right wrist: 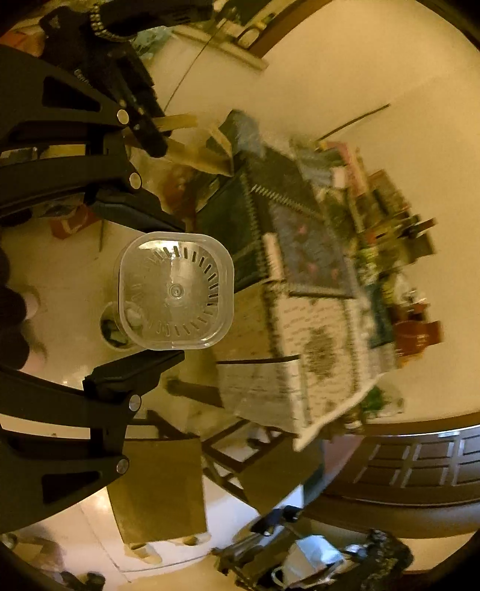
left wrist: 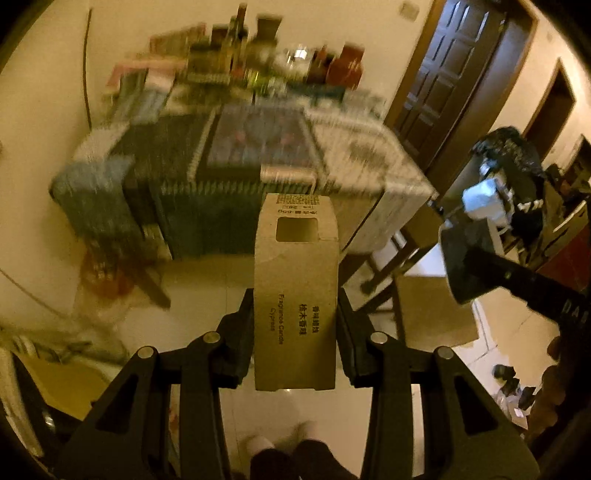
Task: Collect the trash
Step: 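Open the left gripper to drop the box into the bin while the right drops the container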
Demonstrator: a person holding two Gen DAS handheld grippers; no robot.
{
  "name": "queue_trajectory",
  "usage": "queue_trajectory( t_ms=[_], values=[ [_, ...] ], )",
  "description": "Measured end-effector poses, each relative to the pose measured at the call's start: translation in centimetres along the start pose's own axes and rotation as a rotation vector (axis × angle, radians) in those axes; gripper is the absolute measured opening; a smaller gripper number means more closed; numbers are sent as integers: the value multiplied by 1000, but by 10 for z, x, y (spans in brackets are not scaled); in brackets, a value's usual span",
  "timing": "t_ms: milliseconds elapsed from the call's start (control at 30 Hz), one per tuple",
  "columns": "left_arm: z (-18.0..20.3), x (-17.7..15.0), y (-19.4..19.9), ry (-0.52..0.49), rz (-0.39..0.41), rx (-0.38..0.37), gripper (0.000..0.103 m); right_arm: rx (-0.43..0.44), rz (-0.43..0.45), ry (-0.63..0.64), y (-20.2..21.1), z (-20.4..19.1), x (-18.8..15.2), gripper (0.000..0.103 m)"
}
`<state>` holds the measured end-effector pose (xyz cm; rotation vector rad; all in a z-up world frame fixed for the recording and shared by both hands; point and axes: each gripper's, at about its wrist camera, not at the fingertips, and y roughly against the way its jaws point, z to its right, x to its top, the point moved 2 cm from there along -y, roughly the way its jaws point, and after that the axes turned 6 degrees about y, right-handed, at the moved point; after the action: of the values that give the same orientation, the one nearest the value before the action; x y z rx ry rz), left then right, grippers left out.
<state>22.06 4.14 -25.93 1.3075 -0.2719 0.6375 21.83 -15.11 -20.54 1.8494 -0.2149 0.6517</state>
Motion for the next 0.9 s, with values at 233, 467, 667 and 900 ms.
queue_trajectory(
  t_ms=[233,467,667,900],
  values=[
    [-35,-39,-88,89,-126,42,39,-2,-123,4,-84,18,-34,57],
    [-70,-86,-169,122,-231,94,39,-4,-234,15,-162,32,-76,57],
    [-95,-116,-227,142,-280,130,39,34,-275,44,-231,30,-102,57],
    [-113,-130,-279,158,-308,135,39,121,-274,16,-283,31,-115,73]
  ],
)
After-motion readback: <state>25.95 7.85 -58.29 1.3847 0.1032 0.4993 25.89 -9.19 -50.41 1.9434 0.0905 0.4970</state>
